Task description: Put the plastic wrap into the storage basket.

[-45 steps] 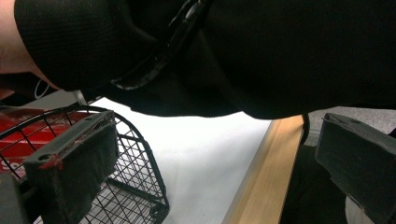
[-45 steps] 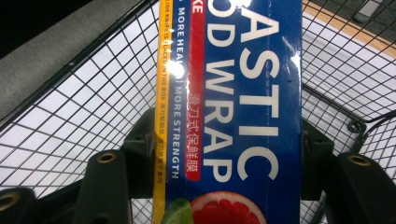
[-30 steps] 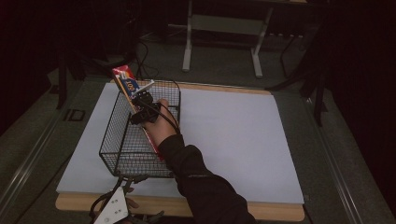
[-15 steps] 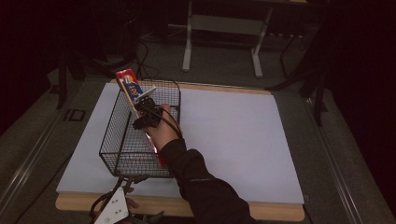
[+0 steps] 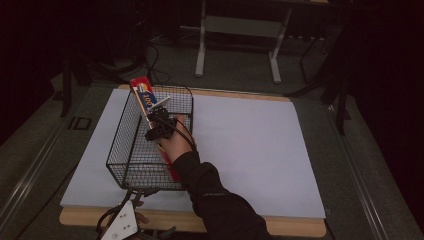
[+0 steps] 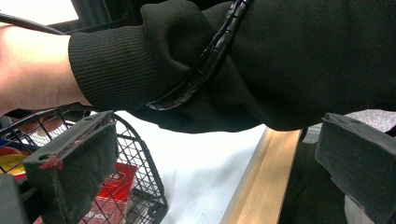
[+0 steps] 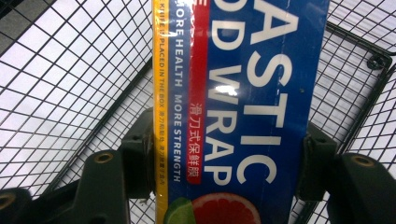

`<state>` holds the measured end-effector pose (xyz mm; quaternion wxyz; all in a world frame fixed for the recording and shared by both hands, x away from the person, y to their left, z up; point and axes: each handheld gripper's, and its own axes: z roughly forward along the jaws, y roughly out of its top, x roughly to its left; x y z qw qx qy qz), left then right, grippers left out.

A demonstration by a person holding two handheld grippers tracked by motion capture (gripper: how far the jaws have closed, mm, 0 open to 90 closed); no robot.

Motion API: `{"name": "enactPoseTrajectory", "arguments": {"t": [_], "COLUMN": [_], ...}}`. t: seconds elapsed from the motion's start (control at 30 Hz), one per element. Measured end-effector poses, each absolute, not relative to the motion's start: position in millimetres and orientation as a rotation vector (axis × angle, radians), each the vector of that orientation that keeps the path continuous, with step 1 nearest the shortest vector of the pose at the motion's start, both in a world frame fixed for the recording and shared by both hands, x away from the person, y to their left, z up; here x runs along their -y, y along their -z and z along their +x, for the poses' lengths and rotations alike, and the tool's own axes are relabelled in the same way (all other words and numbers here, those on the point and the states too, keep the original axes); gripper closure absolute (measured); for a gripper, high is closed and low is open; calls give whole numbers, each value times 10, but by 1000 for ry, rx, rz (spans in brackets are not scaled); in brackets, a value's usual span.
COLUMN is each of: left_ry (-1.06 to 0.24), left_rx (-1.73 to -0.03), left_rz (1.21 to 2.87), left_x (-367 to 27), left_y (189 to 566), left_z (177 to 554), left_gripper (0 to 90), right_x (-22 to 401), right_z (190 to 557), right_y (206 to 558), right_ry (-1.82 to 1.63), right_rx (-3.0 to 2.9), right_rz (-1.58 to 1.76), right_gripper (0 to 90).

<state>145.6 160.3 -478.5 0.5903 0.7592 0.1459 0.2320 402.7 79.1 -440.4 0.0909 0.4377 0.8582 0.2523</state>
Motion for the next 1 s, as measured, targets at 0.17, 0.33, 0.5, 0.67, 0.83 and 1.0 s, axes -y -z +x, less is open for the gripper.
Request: {"name": "enactPoseTrajectory", "arguments": {"t": [0.17, 0.33, 0.5, 0.67, 0.83, 1.0], "left_ry": [-538, -534, -535, -535, -535, -536], "left_rx": [-338, -339, -336, -336, -337, -336], "left_rz": [1769, 1767, 1769, 1769, 1771, 1774], "left_x": [-1601, -1606, -1603, -1600, -1598, -1594], "left_y": [4785, 4787, 4786, 4786, 4787, 4789], "left_z": [1455, 1460, 1457, 1456, 1459, 1460], "left_gripper": [0, 0, 0, 0, 0, 0], "right_x": [-772, -799, -801, -779, -711, -604], "right_z": [4072, 4097, 4108, 4103, 4102, 4068], "right_y": [4419, 4467, 4465, 4434, 4310, 4236], "right_ry": [-739, -717, -715, -746, -783, -841], "right_rx": [-2544, -2553, -2558, -2561, -2570, -2609], "right_rz": [1341, 1334, 1337, 1324, 1285, 1223], "right_gripper": [380, 380, 376, 338, 245, 147]}}
